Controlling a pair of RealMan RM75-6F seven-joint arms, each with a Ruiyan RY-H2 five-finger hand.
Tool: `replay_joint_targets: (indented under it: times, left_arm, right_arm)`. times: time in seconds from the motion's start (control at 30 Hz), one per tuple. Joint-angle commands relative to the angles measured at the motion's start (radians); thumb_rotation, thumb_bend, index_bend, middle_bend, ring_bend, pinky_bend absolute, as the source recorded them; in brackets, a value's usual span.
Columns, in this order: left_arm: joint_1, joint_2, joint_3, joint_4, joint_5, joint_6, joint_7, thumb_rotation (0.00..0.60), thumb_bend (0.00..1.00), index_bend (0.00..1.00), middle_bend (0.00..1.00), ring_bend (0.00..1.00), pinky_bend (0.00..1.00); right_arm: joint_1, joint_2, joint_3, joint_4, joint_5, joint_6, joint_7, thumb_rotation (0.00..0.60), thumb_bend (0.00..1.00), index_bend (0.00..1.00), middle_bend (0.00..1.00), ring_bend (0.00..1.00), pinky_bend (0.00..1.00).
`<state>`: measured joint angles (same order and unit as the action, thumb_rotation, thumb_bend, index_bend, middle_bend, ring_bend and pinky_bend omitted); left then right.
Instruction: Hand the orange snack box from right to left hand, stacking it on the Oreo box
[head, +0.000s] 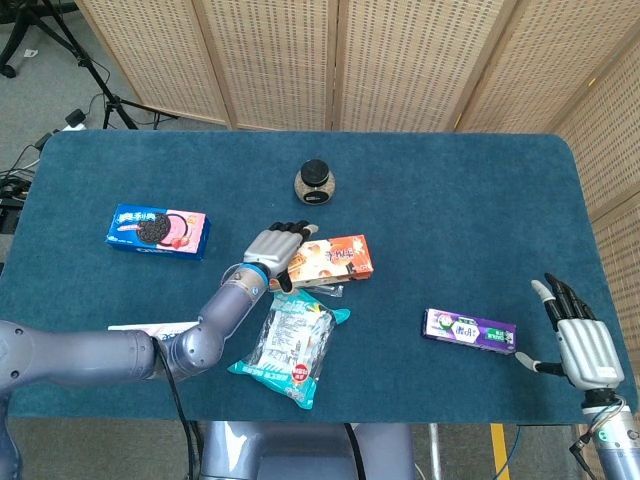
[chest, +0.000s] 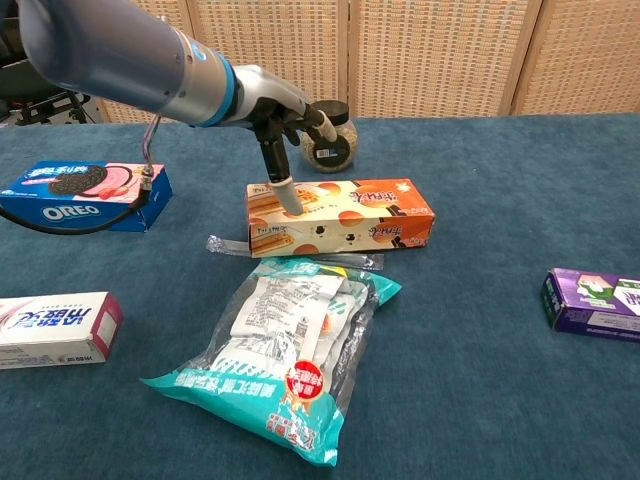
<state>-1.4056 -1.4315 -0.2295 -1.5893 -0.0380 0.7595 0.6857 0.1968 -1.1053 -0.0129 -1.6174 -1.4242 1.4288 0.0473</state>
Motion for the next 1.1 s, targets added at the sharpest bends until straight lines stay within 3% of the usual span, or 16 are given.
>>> replay_joint_targets:
  times: [0.03,0.23,0.6,1.1]
  left_arm:
    - [-0.056,-0.045,0.015,0.039,-0.063,0.013,0.037,0.600,0.13,0.03,0.00,0.00,0.00]
    - [-0.126,-0.119,0.024,0.103,-0.146,0.009,0.086,0.600,0.13,0.03,0.00,0.00,0.00]
    - [-0.169,-0.204,0.031,0.192,-0.195,0.005,0.126,0.600,0.13,0.03,0.00,0.00,0.00]
    - [-0.161,-0.244,0.004,0.239,-0.143,0.065,0.140,0.600,0.13,0.03,0.00,0.00,0.00]
  right_arm:
    - [-0.006,0.005,0.007,0.001,-0.004,0.000,0.015,0.600,0.00,0.00,0.00,0.00,0.17]
    - [-0.017,0.016,0.019,0.005,-0.010,-0.003,0.050,0.600,0.00,0.00,0.00,0.00,0.17]
    - [-0.024,0.022,0.033,0.015,-0.014,-0.019,0.086,0.600,0.00,0.00,0.00,0.00,0.17]
    - [-0.029,0.020,0.045,0.021,-0.020,-0.046,0.104,0.600,0.00,0.00,0.00,0.00,0.17]
